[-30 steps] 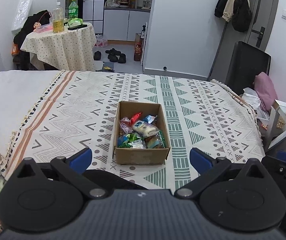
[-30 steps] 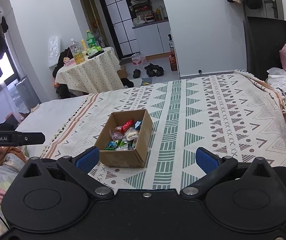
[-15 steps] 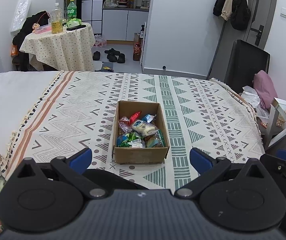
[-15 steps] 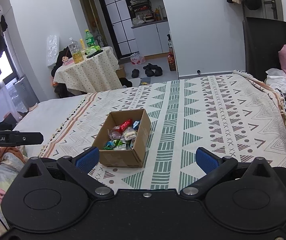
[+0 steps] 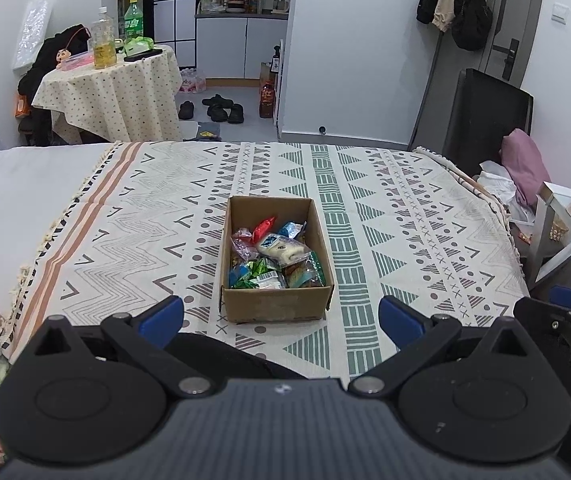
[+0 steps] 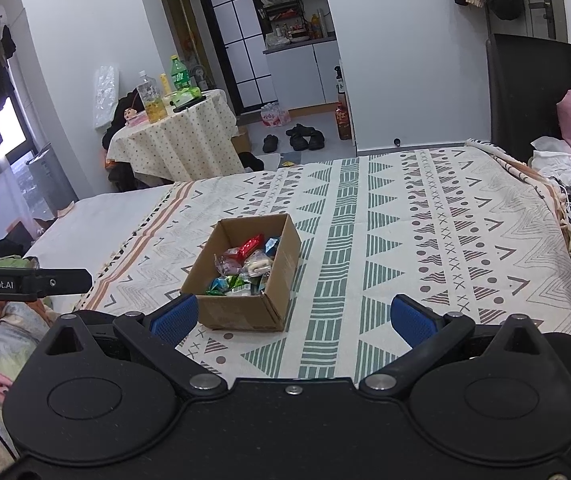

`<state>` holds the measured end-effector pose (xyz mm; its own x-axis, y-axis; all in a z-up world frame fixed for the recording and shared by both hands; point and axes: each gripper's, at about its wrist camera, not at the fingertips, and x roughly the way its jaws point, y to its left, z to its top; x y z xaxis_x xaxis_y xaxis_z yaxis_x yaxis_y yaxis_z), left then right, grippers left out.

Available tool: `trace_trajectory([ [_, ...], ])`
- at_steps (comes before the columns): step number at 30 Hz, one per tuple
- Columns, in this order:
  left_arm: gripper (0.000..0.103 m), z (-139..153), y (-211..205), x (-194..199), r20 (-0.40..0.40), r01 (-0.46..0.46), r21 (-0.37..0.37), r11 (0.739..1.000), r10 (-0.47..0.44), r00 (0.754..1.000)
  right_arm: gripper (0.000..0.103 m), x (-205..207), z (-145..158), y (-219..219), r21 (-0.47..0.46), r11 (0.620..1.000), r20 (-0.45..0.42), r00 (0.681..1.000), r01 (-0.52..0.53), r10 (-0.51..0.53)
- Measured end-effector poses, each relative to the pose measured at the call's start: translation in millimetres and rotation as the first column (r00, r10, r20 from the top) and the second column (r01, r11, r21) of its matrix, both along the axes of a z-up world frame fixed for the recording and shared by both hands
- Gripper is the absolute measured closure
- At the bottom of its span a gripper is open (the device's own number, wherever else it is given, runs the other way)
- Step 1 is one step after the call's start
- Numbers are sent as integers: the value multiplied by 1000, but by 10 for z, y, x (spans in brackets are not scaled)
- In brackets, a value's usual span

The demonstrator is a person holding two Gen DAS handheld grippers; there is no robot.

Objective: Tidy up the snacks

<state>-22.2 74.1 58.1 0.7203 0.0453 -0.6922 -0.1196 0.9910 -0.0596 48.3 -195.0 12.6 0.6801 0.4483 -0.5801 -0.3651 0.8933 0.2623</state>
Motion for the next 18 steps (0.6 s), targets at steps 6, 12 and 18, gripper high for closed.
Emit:
trace_trajectory([
  [6,0,-13,-2,-16,-2,-2,2,1000,2,1000,0,20,4,2,0,1000,-5,1000,-4,4],
  [12,0,-23,4,-14,-4,0,-3,1000,0,1000,0,26,-1,4,-1,1000,-6,1000,-5,5],
  [18,0,-25,-9,-13,-3,3,-4,1000,-3,1000,0,25,1,6,-1,1000,-7,1000,-6,6],
])
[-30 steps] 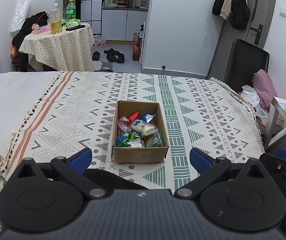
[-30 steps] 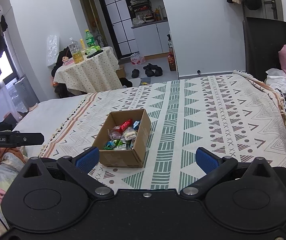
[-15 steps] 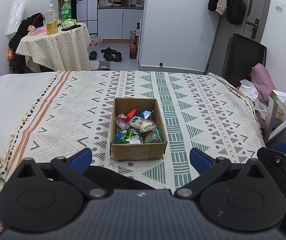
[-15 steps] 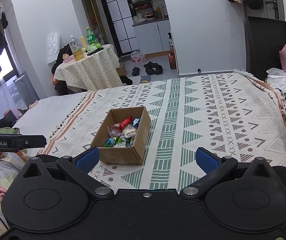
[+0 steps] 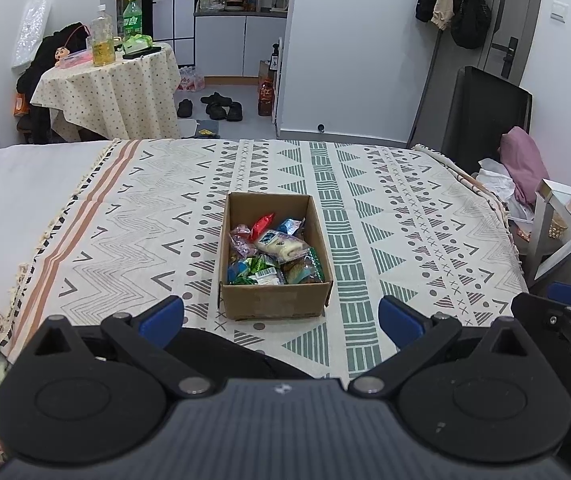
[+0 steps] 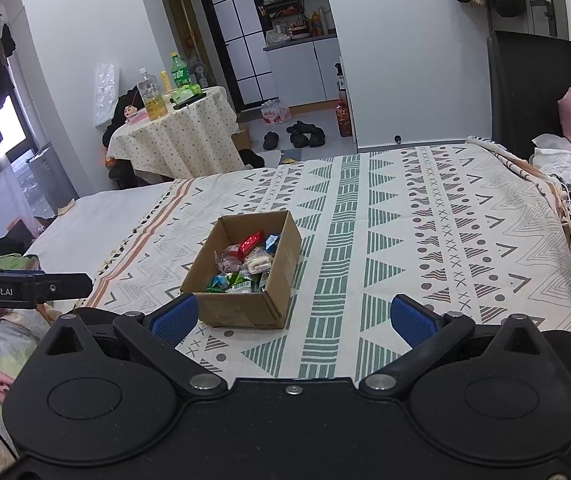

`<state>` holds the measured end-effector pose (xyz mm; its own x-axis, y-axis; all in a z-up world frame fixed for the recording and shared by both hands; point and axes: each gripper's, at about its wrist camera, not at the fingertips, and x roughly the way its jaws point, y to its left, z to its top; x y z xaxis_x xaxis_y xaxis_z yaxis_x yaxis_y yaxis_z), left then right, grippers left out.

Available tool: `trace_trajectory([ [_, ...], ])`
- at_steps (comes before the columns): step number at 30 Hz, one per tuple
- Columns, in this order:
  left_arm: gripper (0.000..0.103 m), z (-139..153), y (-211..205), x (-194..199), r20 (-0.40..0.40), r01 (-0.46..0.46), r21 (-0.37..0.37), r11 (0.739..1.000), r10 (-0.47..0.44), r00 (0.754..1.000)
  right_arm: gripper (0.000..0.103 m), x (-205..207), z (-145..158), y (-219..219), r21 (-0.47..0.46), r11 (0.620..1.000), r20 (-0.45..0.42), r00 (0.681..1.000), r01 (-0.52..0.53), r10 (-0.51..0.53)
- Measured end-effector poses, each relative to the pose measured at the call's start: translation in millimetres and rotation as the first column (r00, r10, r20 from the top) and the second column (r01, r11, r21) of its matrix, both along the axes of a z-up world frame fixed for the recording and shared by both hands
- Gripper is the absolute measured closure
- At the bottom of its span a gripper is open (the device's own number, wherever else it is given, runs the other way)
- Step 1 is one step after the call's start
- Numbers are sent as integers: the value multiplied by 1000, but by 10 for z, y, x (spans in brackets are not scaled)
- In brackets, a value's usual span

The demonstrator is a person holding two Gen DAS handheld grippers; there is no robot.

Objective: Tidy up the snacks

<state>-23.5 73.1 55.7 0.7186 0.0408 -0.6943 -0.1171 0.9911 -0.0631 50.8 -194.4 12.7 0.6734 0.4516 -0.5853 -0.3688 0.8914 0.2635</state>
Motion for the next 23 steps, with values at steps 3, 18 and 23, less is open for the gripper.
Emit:
trace_trajectory([
  [3,0,-8,-5,-5,2,-4,-3,1000,4,1000,0,5,-12,-2,-2,1000,-1,1000,0,0],
  [18,0,-7,-47,-4,3,10,4,1000,-10,1000,0,4,-26,-17,-4,1000,-4,1000,0,0],
  [23,0,-5,-67,-3,4,16,6,1000,-16,1000,0,8,-40,-10,-4,1000,-10,1000,5,-5],
])
